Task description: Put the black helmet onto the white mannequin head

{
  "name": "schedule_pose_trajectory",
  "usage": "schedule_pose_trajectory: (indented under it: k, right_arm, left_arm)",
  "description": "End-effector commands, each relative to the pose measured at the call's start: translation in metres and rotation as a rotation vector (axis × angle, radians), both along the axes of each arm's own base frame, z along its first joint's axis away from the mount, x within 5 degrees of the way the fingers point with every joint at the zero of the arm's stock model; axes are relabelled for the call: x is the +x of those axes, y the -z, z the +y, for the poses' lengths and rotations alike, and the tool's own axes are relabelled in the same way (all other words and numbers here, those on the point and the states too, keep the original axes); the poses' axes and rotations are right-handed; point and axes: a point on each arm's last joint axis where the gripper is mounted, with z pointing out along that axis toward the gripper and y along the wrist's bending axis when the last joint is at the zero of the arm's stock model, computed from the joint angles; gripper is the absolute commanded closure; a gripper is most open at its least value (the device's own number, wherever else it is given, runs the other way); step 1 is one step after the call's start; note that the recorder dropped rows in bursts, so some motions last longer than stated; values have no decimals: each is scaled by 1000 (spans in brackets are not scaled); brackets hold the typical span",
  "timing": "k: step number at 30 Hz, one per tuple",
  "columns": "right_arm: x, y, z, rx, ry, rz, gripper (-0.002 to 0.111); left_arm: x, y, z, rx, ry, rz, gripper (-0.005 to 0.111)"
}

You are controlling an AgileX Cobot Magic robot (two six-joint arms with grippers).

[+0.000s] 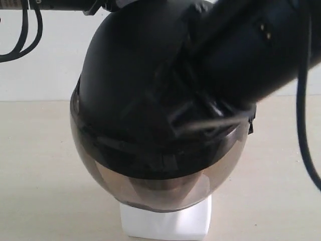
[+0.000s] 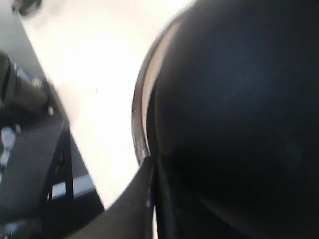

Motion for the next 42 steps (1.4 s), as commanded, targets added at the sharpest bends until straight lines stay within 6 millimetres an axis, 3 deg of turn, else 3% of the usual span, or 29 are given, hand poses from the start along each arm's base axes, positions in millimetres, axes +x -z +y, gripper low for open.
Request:
schedule_pose_trajectory:
  k: [1,4,8,12,16,19,22,27,32,36,40,42]
  right_arm:
    - [4,15,-1,-68,5,9,108]
    - [3,10,-2,-39,13,-19,108]
    - [-5,-28,-16,44,35,-139,108]
    - [-15,-76,-54,93,195,-344,108]
    - [-25,-98,-101,85,450,-491,108]
    - [-34,-95,-133,44,630,-521,108]
    - [-41,-79,-155,23,754,-542,108]
    - [-44,-42,-152,75,721,-534,108]
    - [-31,-14,-142,12,741,-537,108]
    - [-21,-22,-154,-30,888,-673,108]
    - [-19,-42,-204,-265,1232,-869,108]
    - [-16,-48,-215,-304,1258,-922,108]
  left_arm:
    - [5,15,-2,58,18,34,102]
    - [4,15,-2,59,19,34,102]
    - [-1,10,-1,52,37,20,102]
    - [-17,-12,10,32,15,-48,102]
    - [-31,-35,37,14,-62,-122,102]
    - [-32,-33,60,20,-142,-120,102]
    - [-28,-12,80,34,-196,-52,102]
    - [-18,27,96,74,-199,54,102]
    - [-20,33,92,80,-125,67,102]
    - [-23,32,90,74,-93,67,102]
    - [-39,17,89,74,-80,11,102]
    - [-48,8,89,73,-86,-26,102]
